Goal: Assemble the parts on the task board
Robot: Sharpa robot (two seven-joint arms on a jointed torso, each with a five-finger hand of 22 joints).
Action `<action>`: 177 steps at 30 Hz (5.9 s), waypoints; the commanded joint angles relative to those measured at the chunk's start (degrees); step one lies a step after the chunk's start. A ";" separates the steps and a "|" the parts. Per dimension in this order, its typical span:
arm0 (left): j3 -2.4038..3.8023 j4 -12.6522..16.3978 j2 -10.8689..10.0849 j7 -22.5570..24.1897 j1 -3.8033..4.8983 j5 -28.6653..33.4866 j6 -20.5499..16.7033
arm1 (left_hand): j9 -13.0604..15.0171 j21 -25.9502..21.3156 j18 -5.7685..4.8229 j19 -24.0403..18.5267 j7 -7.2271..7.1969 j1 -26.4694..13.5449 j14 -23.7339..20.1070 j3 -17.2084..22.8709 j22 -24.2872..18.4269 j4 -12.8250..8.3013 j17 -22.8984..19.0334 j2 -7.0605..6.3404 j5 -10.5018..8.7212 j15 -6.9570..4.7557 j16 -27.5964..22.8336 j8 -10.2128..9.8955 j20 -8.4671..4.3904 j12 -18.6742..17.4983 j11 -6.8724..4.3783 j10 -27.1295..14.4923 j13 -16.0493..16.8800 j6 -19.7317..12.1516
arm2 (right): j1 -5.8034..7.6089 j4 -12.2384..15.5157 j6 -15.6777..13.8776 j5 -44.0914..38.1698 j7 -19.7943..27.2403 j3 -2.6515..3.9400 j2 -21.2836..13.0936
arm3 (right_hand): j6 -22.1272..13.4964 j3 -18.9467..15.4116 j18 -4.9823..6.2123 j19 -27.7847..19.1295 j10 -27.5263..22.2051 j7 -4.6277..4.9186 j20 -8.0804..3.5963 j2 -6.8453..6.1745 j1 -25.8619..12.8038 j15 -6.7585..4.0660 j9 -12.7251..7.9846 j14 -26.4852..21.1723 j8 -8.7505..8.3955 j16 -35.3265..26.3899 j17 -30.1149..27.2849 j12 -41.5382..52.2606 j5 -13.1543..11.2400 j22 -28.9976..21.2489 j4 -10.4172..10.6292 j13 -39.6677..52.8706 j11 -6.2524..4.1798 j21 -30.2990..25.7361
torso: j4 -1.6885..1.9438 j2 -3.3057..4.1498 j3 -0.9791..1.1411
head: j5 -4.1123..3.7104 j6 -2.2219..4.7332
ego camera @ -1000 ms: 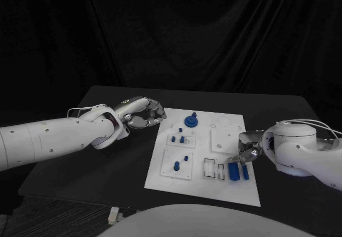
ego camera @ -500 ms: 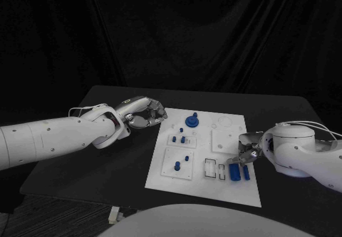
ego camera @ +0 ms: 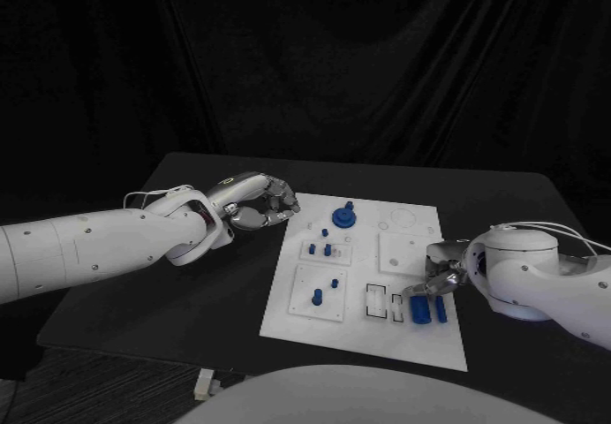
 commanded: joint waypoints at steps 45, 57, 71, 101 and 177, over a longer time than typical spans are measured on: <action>0.05 0.04 0.08 0.41 -0.07 0.20 -0.39 | 0.09 0.35 0.40 -0.53 0.28 0.34 -0.06 0.01 2.13 -0.06 -0.11 0.39 0.35 0.38 -0.21 0.33 0.10 -0.32 0.28 0.44 -0.16 -0.29 | -2.15 -1.28 -7.77 5.55 -0.72 0.03 0.52 | -3.46 2.02 0.90 2.41 6.17 -0.90 0.03 0.90 5.99 -0.05 14.20 4.19 3.48 -2.35 5.86 0.20 15.29 12.67 -4.01 15.09 -0.57 -2.86 | -0.04 0.01 0.00 | 0.44 -0.01; 0.05 -0.01 0.06 0.39 -0.07 0.20 -0.37 | 0.08 0.39 0.40 -0.56 0.26 0.30 -0.06 0.00 2.12 -0.03 -0.11 0.41 0.41 0.40 -0.21 0.32 0.12 -0.36 0.31 0.40 -0.21 -0.34 | -1.30 0.62 -8.96 5.70 -0.70 0.04 -0.42 | -4.10 2.01 1.00 2.25 6.17 -0.87 0.06 0.86 6.04 0.00 15.35 4.07 3.69 -2.68 5.22 0.20 14.92 12.54 -4.05 15.09 -0.56 -3.25 | -0.06 -0.01 0.01 | 0.27 -0.01; 0.05 -0.10 0.21 0.37 -0.07 0.20 -0.28 | 0.08 0.39 0.40 -0.56 0.26 0.30 -0.06 0.00 2.12 -0.03 -0.11 0.41 0.41 0.40 -0.21 0.32 0.12 -0.37 0.31 0.40 -0.22 -0.34 | 1.18 1.62 -9.20 9.13 -0.66 0.05 0.39 | -4.50 2.14 1.00 2.23 6.17 -0.83 0.09 1.02 6.26 0.02 15.97 4.01 3.74 -2.84 4.91 0.20 14.67 12.53 -4.14 15.09 -0.56 -3.32 | -0.03 0.00 -0.01 | 0.16 -0.01; 0.05 -0.06 0.33 0.33 -0.07 0.20 -0.13 | 0.08 0.36 0.41 -0.63 0.25 0.30 -0.07 0.01 2.11 -0.03 -0.12 0.42 0.48 0.41 -0.22 0.30 0.13 -0.42 0.32 0.35 -0.29 -0.40 | -0.74 -1.30 -10.82 11.83 -0.42 0.04 5.57 | -5.13 2.33 1.10 2.05 6.17 -0.72 0.13 1.26 6.49 0.07 16.51 3.93 3.60 -3.07 4.48 0.20 14.58 12.39 -4.20 15.09 -0.51 -3.74 | 0.02 0.05 0.00 | -0.04 -0.01; 0.05 -0.30 0.31 0.21 -0.08 0.20 0.25 | 0.09 0.45 0.42 -0.89 0.27 0.13 -0.13 0.16 2.06 0.19 -0.16 0.87 0.83 0.51 -0.22 0.33 0.21 -0.47 0.43 0.44 -0.55 -0.47 | 1.24 2.35 -18.34 9.46 3.17 0.05 0.40 | -7.38 -19.20 0.95 2.46 6.17 0.16 0.43 3.40 -0.68 0.43 23.10 4.17 0.44 -2.77 5.25 0.20 -0.66 12.63 -0.22 15.09 0.43 -3.47 | -0.01 -0.01 0.02 | 0.25 -0.01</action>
